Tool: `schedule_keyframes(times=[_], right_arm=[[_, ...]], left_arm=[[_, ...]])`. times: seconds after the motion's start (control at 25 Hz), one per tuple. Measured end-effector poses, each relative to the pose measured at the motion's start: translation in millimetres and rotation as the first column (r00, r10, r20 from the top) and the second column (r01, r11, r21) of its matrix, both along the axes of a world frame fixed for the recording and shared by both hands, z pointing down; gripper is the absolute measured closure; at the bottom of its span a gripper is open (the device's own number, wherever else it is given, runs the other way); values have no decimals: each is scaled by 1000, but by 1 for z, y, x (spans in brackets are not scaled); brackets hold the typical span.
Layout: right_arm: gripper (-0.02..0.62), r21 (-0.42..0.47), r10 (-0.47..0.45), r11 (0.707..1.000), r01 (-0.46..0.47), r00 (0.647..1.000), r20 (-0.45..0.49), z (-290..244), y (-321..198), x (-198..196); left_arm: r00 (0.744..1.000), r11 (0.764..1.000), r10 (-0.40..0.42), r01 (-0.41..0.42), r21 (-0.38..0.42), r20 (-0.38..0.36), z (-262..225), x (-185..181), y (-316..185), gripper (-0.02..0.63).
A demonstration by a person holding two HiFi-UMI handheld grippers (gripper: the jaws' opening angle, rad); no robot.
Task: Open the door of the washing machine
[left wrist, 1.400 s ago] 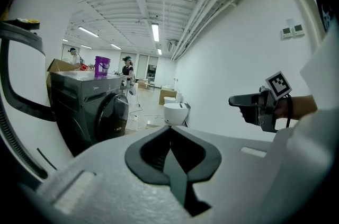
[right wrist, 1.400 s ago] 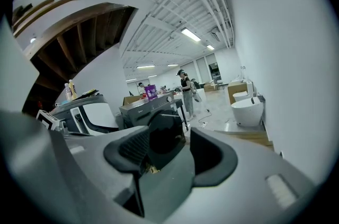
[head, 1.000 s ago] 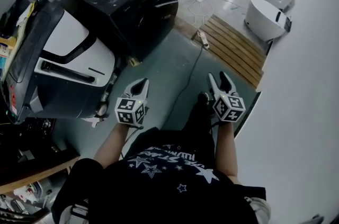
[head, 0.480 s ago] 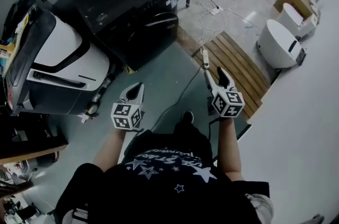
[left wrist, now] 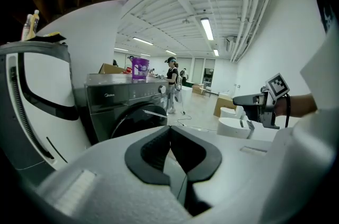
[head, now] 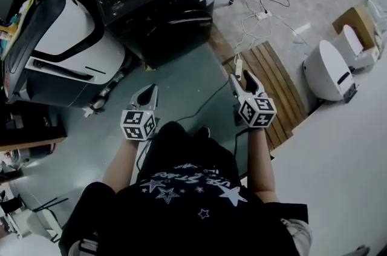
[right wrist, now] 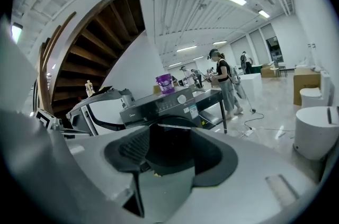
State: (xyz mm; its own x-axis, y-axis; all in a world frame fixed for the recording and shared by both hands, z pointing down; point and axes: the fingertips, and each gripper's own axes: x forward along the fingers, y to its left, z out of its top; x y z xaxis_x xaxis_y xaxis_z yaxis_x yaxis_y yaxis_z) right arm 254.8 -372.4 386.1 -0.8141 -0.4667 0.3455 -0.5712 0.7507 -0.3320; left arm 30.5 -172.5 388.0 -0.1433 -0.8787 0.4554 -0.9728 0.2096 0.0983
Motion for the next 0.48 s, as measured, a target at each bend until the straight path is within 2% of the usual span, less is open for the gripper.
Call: schedule_keyframes(times=[0.28,0.48], right_arm=[[351,-40,-100,994,99,995,-10,18,5,-53],[353,-84,-98,992,94,994,-51,39,-9,-78]], left_arm=[[995,995,-94,93,-18,-18,11,-28,-3,595],[996,996,-81,79,-42,-45,33,-52,-33,595]])
